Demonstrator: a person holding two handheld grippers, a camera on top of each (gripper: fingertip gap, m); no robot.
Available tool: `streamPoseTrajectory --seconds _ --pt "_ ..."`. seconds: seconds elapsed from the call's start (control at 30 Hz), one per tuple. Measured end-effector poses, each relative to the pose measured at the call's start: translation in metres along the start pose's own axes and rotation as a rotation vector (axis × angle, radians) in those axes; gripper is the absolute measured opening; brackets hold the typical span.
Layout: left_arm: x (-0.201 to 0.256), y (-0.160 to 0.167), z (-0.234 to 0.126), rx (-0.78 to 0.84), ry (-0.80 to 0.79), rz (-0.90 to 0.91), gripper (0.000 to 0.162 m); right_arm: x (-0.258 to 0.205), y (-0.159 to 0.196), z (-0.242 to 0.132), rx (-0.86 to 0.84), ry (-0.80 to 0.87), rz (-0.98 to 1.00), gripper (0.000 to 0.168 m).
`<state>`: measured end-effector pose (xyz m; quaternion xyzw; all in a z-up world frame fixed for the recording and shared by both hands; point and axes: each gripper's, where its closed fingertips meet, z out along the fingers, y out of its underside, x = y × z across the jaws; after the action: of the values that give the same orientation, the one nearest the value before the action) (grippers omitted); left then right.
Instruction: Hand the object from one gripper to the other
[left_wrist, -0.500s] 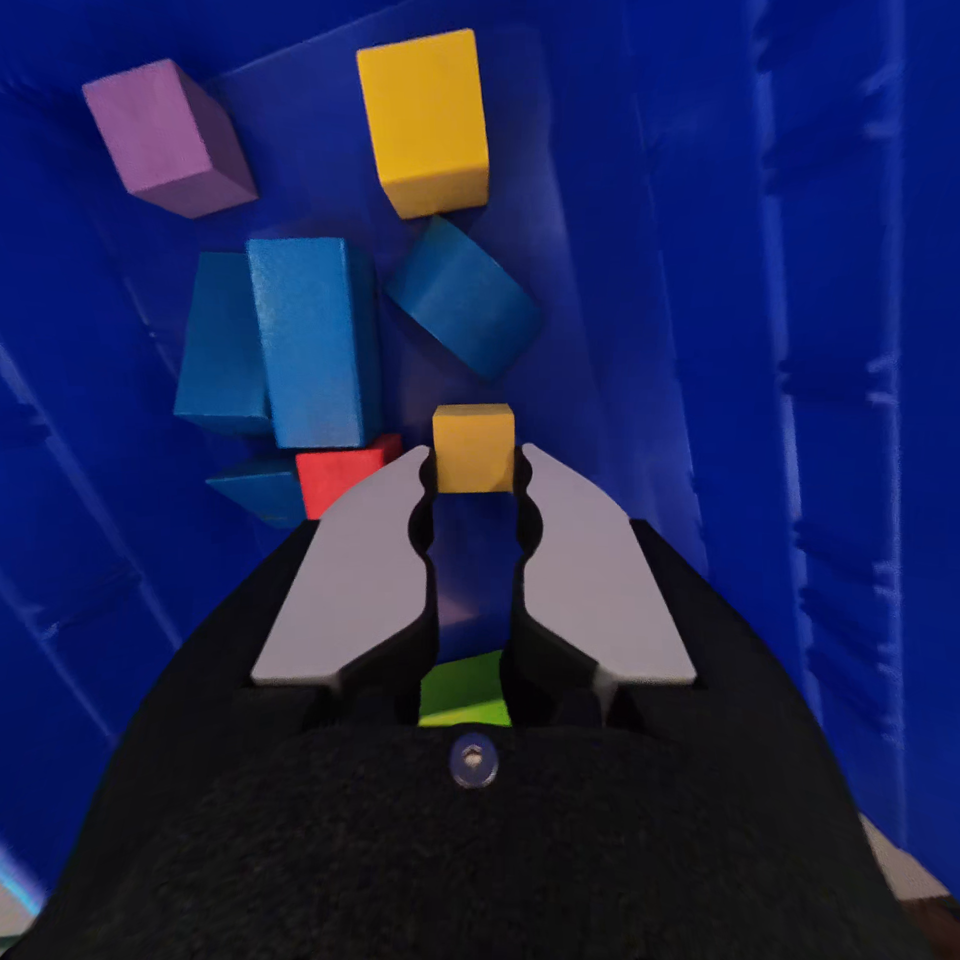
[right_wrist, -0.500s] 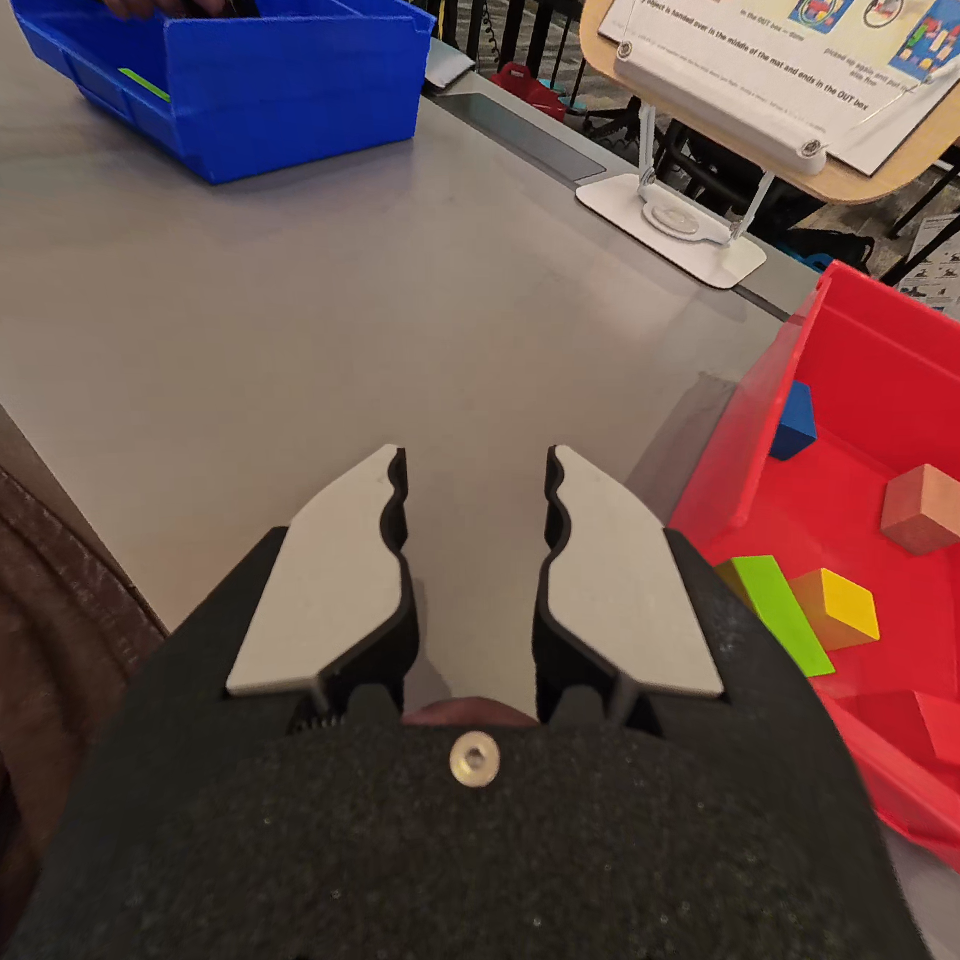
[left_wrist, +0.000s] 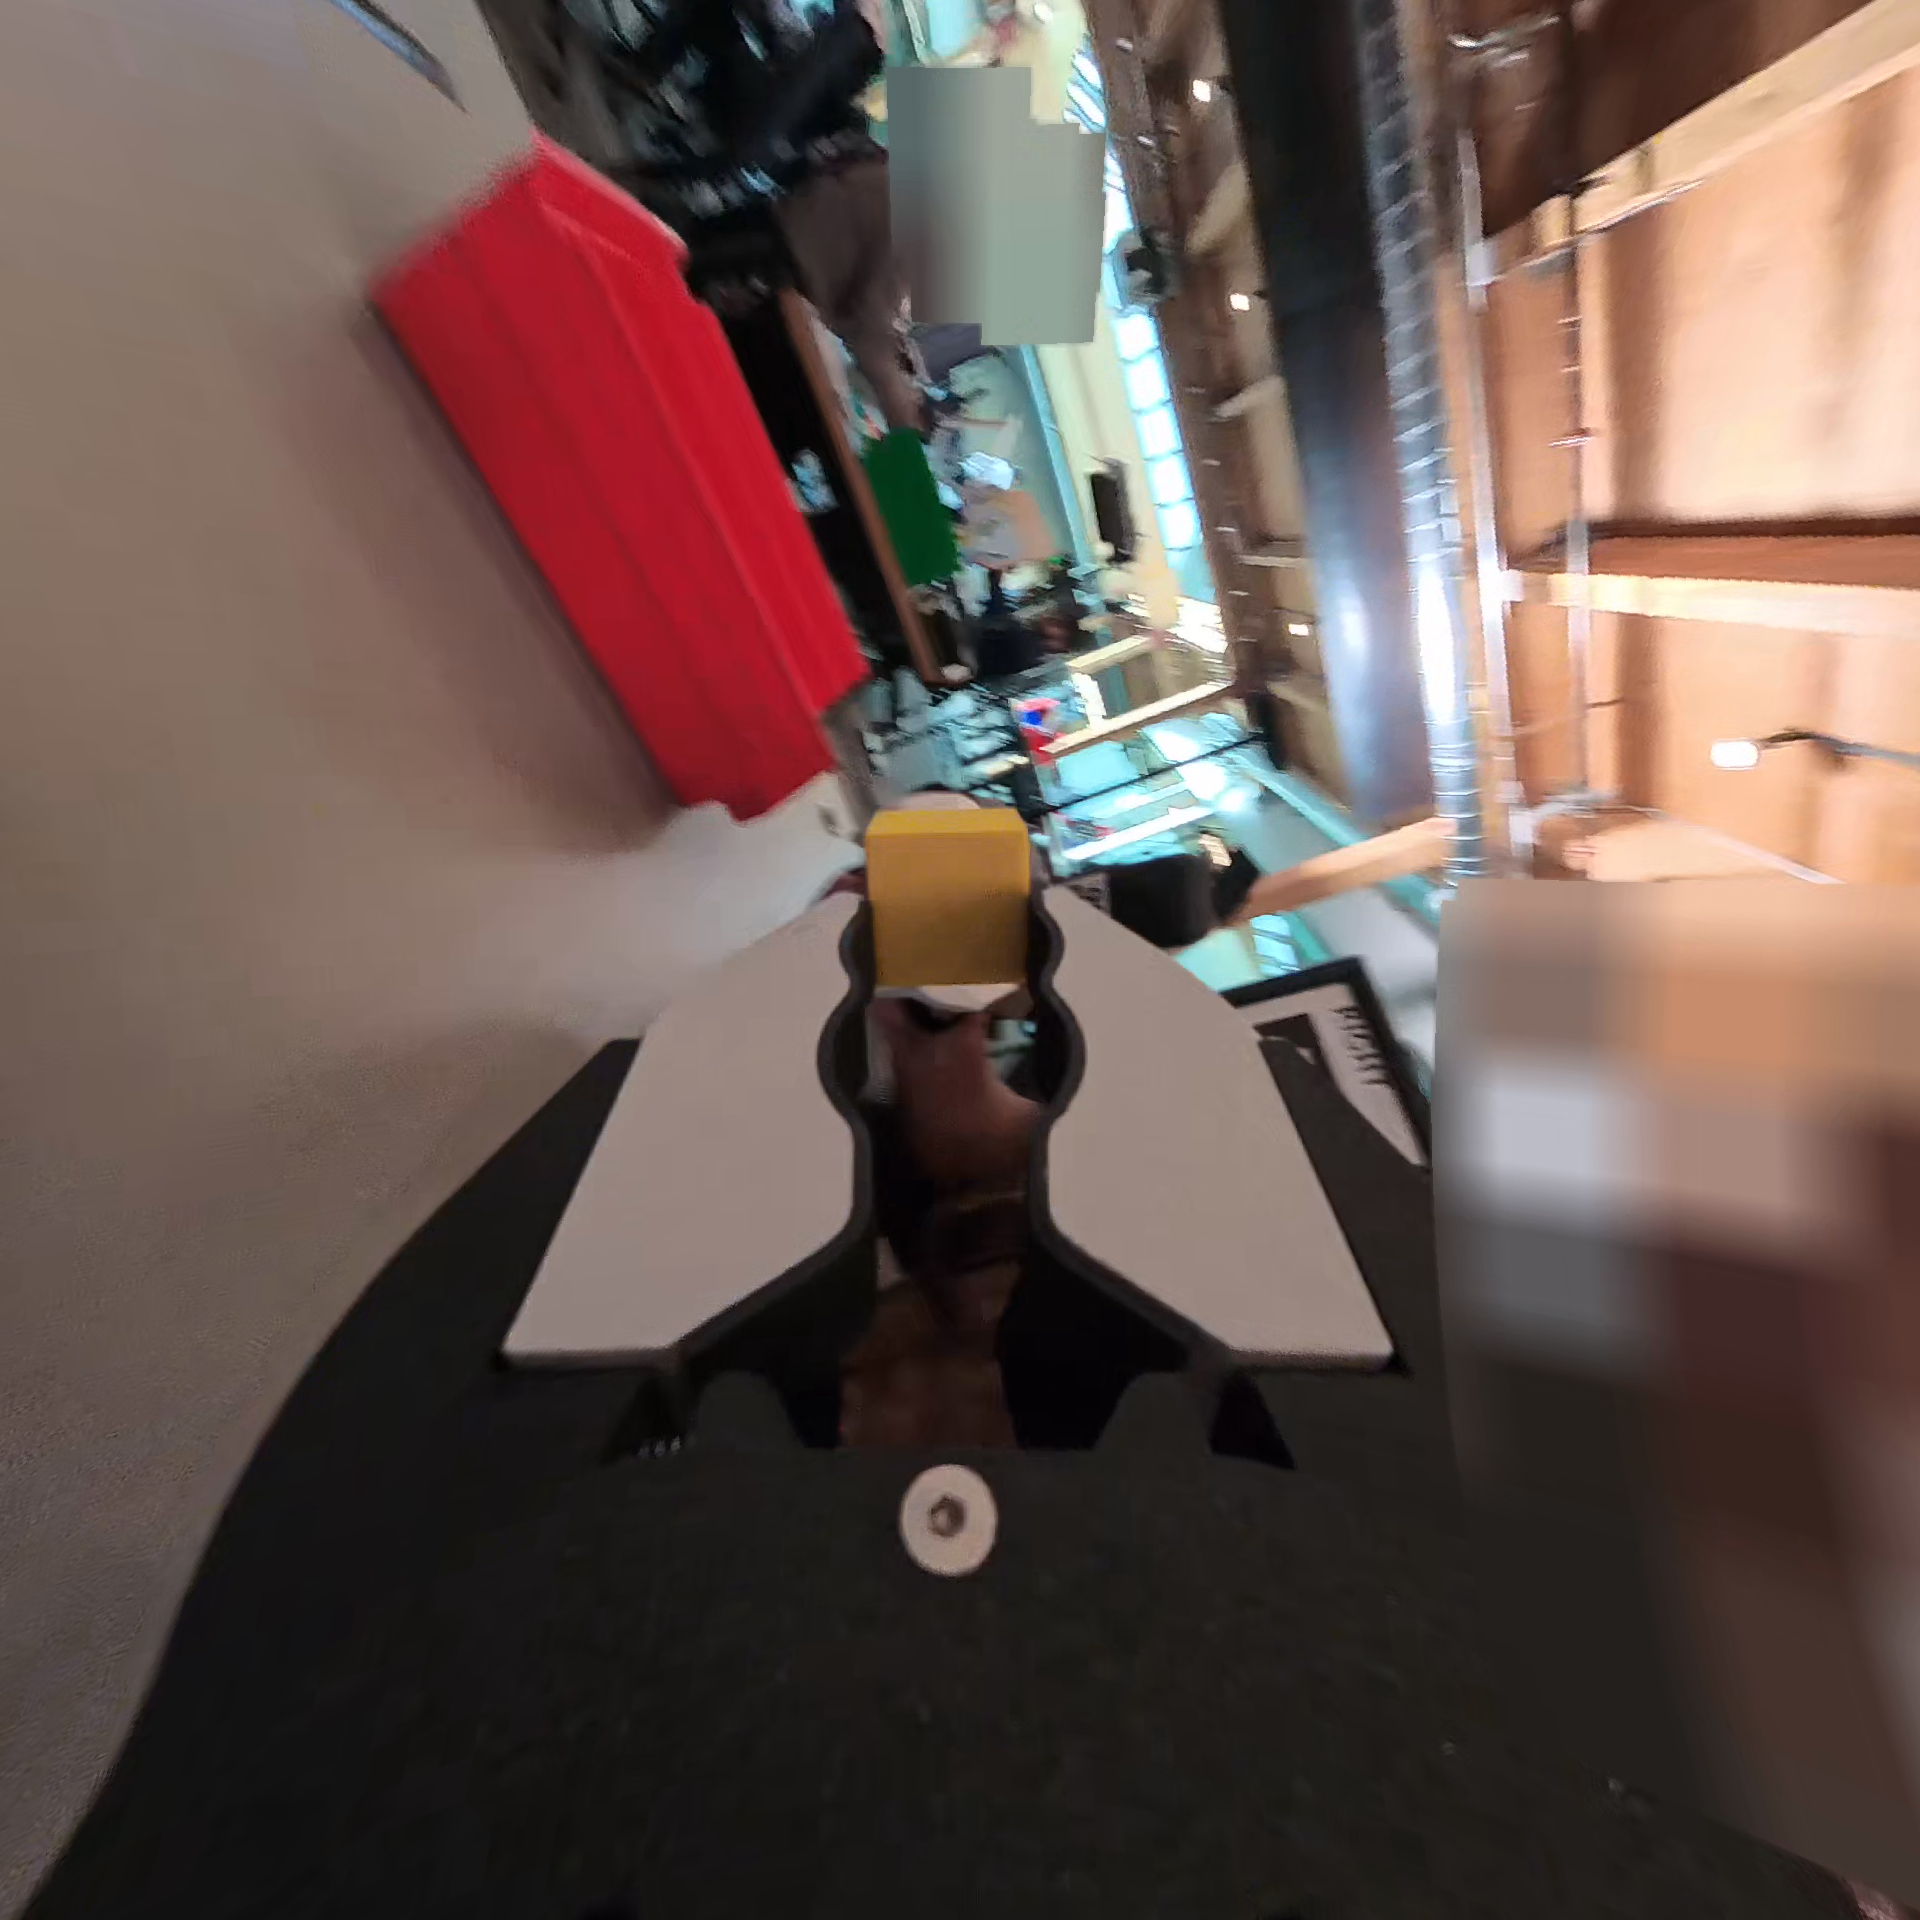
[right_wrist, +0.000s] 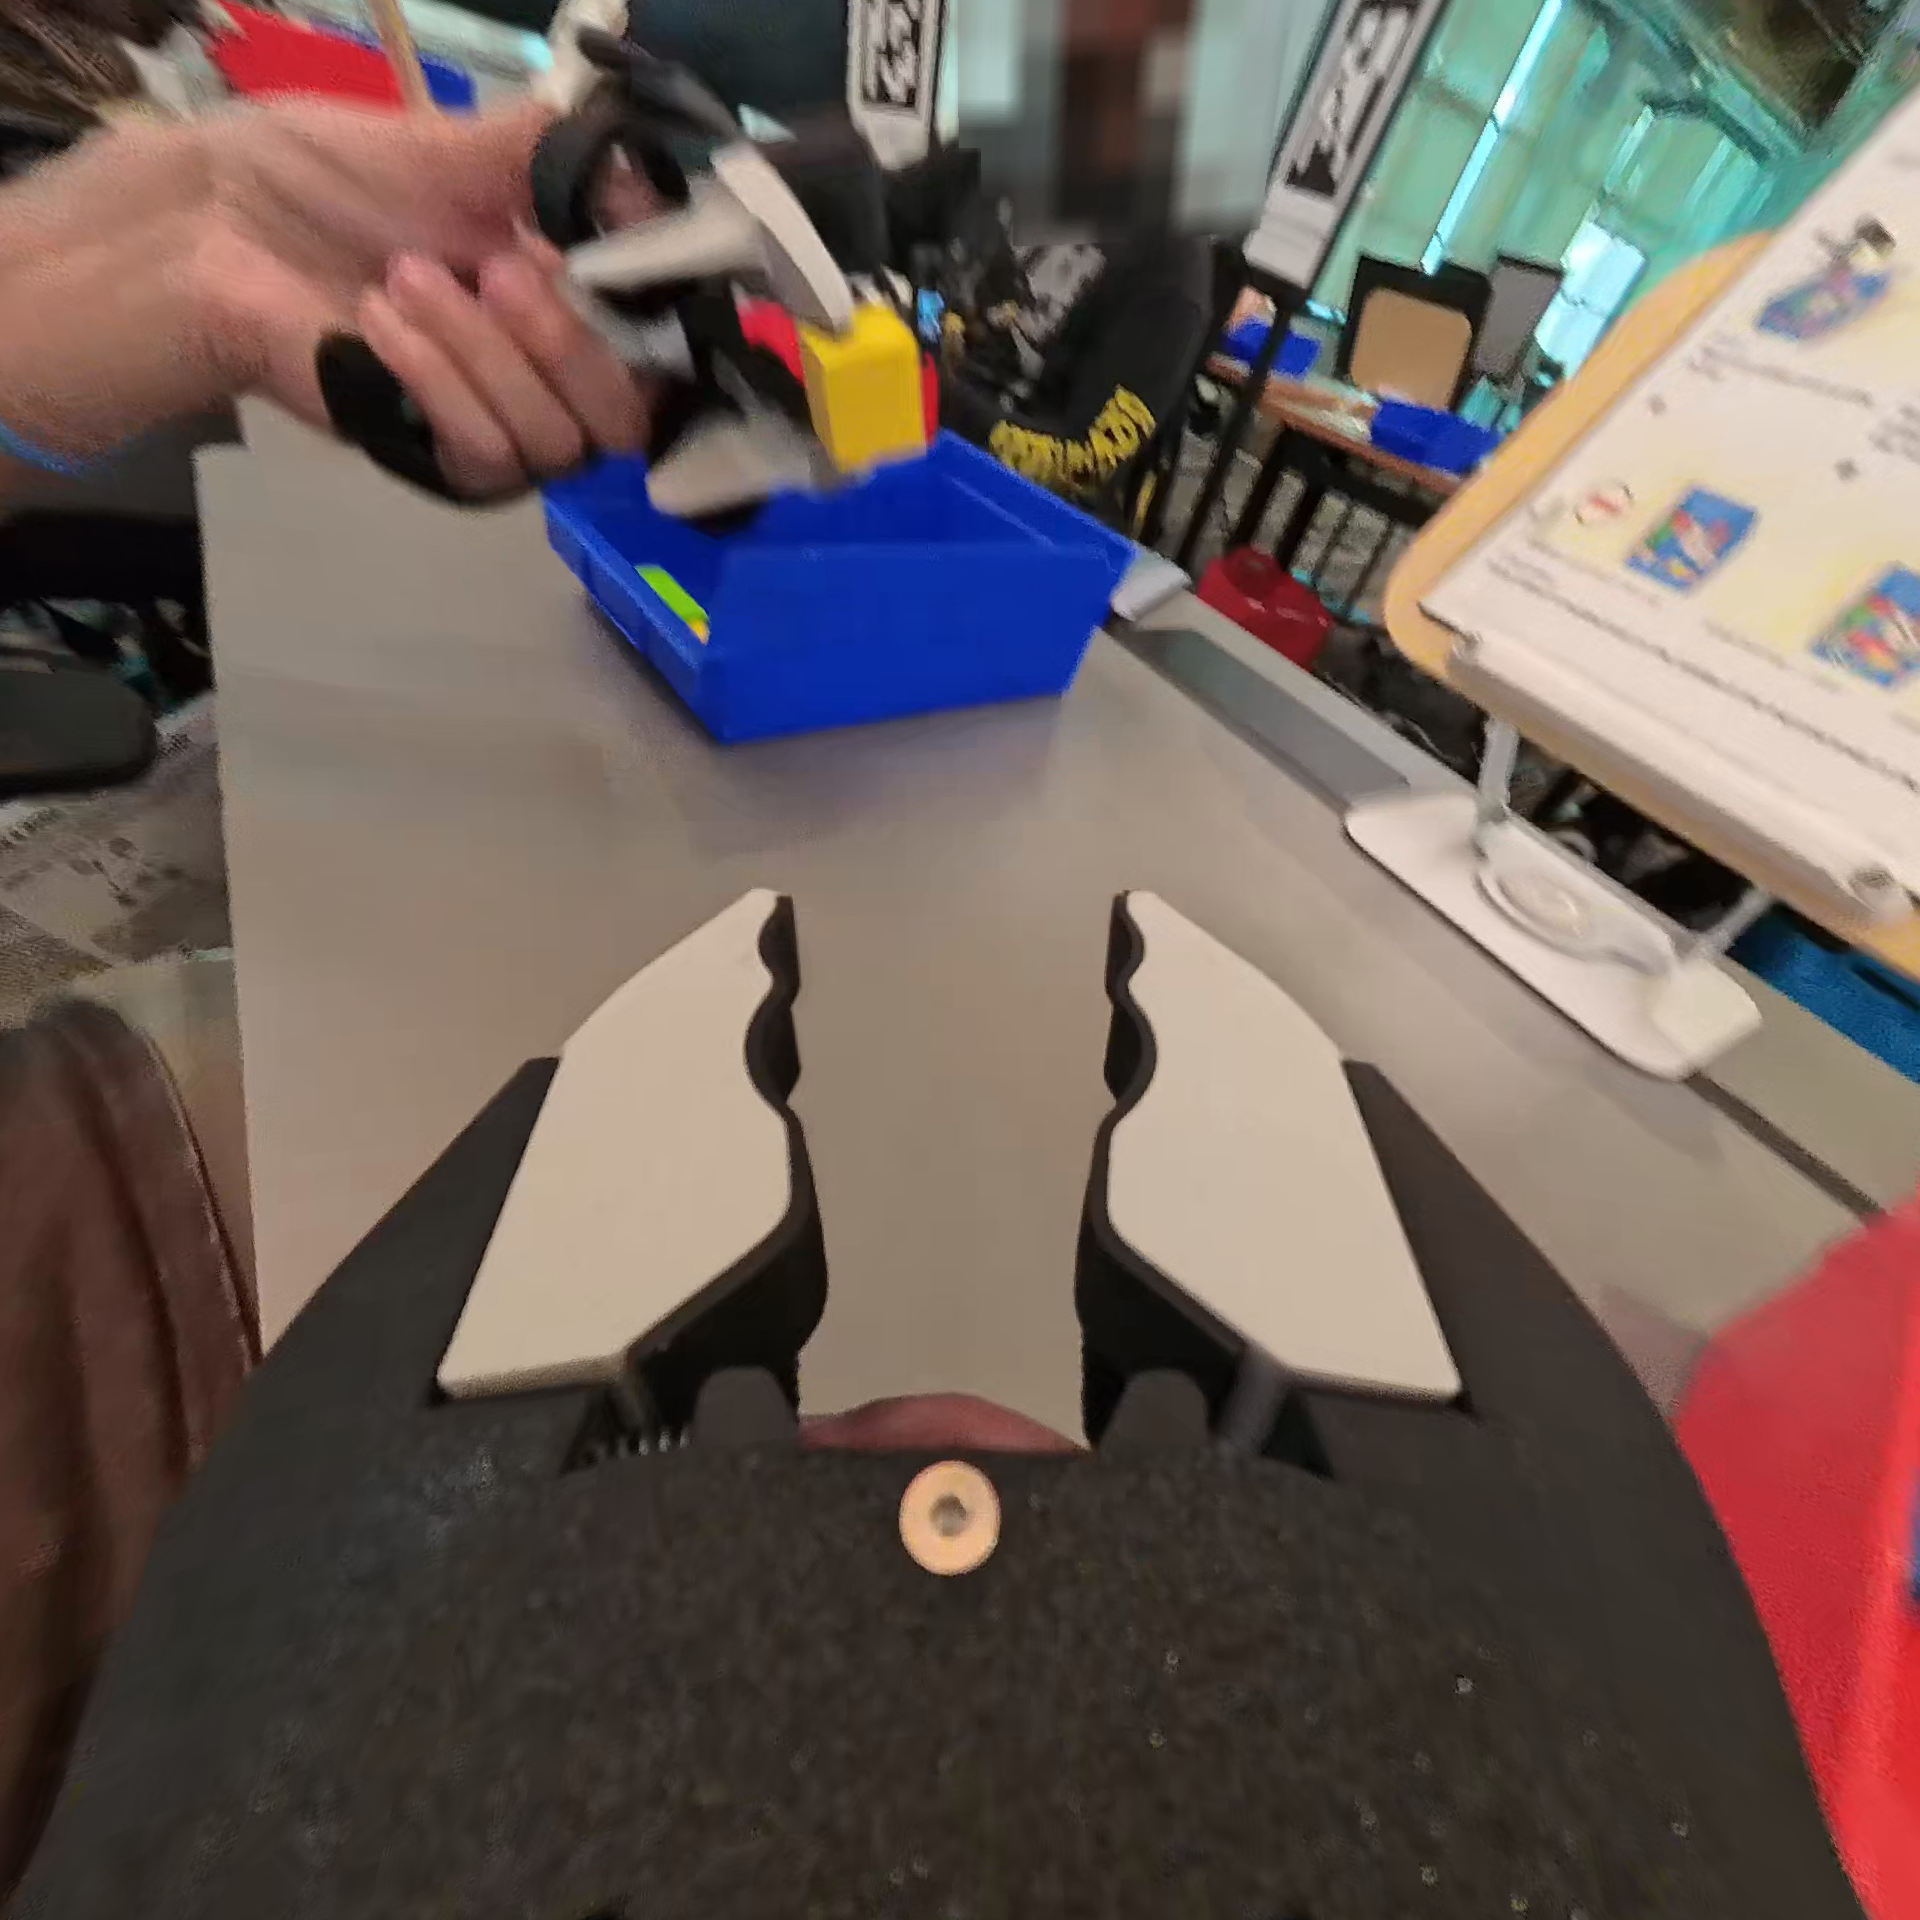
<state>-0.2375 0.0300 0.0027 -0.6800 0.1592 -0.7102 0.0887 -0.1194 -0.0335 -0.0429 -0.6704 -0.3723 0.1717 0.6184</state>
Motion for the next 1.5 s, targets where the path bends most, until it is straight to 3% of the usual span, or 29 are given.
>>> streamPoseTrajectory --seconds 0.13,0.23,0.27,0.33,0.43,0.5,0.53,0.63,0.77,0.83,0.93,1.0,1.1,1.3,1.5 --pt "0.014 0.042 0.059 -0.106 0.127 -0.126 0.027 -0.017 -0.037 0.027 0.116 -0.111 0.064 0.057" --pt "0.012 0.058 0.080 -0.140 0.142 -0.146 0.027 -0.022 -0.041 0.035 0.129 -0.135 0.093 0.058" --pt "0.011 0.062 0.084 -0.154 0.145 -0.148 0.027 -0.023 -0.037 0.035 0.117 -0.131 0.092 0.055" --pt "0.007 0.070 0.092 -0.183 0.135 -0.146 0.027 -0.023 -0.037 0.027 0.143 -0.125 0.083 0.028" --pt "0.007 0.079 0.098 -0.208 0.149 -0.142 0.029 -0.024 -0.031 0.018 0.126 -0.144 0.140 0.027" --pt "0.004 0.091 0.096 -0.232 0.137 -0.087 0.055 -0.021 -0.028 0.009 0.138 -0.139 0.184 0.027" --pt "0.001 0.098 0.093 -0.229 0.117 -0.054 0.062 -0.018 -0.027 0.003 0.142 -0.129 0.196 0.027" --pt "-0.020 0.123 0.079 -0.227 0.007 0.094 0.062 0.007 -0.026 -0.018 0.149 -0.043 0.197 0.027" --pt "-0.072 0.140 0.053 -0.199 -0.281 0.378 0.052 0.086 -0.027 -0.059 0.087 0.208 0.189 0.027" --pt "-0.090 0.137 0.044 -0.177 -0.381 0.455 0.050 0.139 -0.014 -0.079 -0.022 0.359 0.206 0.027" --pt "-0.090 0.132 0.048 -0.163 -0.356 0.469 0.049 0.217 0.024 -0.088 -0.245 0.482 0.274 0.027" --pt "-0.095 0.131 0.050 -0.186 -0.379 0.499 0.048 0.260 0.063 -0.075 -0.415 0.474 0.429 0.027" --pt "-0.108 0.131 0.047 -0.223 -0.462 0.547 0.048 0.304 0.138 -0.058 -0.805 0.453 0.555 0.028" --pt "-0.112 0.137 0.039 -0.255 -0.508 0.548 0.046 0.319 0.220 -0.041 -1.174 0.402 0.689 0.028" --pt "-0.112 0.136 0.031 -0.244 -0.511 0.524 0.046 0.320 0.235 -0.041 -1.213 0.438 0.702 0.028"
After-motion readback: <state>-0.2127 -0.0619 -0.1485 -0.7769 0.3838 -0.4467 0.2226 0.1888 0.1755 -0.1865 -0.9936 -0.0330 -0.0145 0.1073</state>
